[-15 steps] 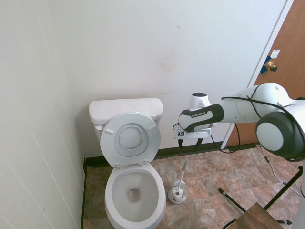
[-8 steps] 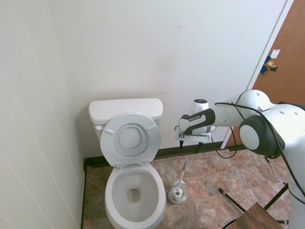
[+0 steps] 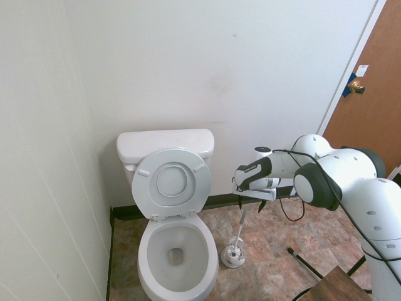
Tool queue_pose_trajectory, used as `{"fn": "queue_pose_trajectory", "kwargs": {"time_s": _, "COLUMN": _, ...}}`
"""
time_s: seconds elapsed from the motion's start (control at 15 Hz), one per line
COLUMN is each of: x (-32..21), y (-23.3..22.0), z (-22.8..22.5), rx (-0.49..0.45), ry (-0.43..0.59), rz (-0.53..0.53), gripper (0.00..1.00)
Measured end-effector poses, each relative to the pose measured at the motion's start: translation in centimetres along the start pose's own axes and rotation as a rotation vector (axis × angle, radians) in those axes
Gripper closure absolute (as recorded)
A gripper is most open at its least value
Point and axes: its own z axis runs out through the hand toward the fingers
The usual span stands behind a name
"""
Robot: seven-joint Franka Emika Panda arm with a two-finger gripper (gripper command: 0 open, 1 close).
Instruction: Clean the toilet
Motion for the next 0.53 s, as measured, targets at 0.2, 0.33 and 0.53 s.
{"fn": "queue_pose_trajectory", "kwargs": {"time_s": 0.2, "x": -0.2, "y": -2.3, "z": 2.1, "rx": -0.024, "ry": -0.010, "rz": 0.014, "gripper": 0.00}}
{"fn": "queue_pose_trajectory", "kwargs": {"time_s": 0.33, "x": 0.0, "y": -3.4, "z": 3.4, "rx": -0.052, "ry": -0.016, "rz": 0.027, "gripper": 0.00}}
{"fn": "queue_pose_trajectory", "kwargs": {"time_s": 0.53, "x": 0.9, "y": -4.4, "z": 5.5, "rx": -0.078, "ry": -0.022, "rz": 0.037, "gripper": 0.00}}
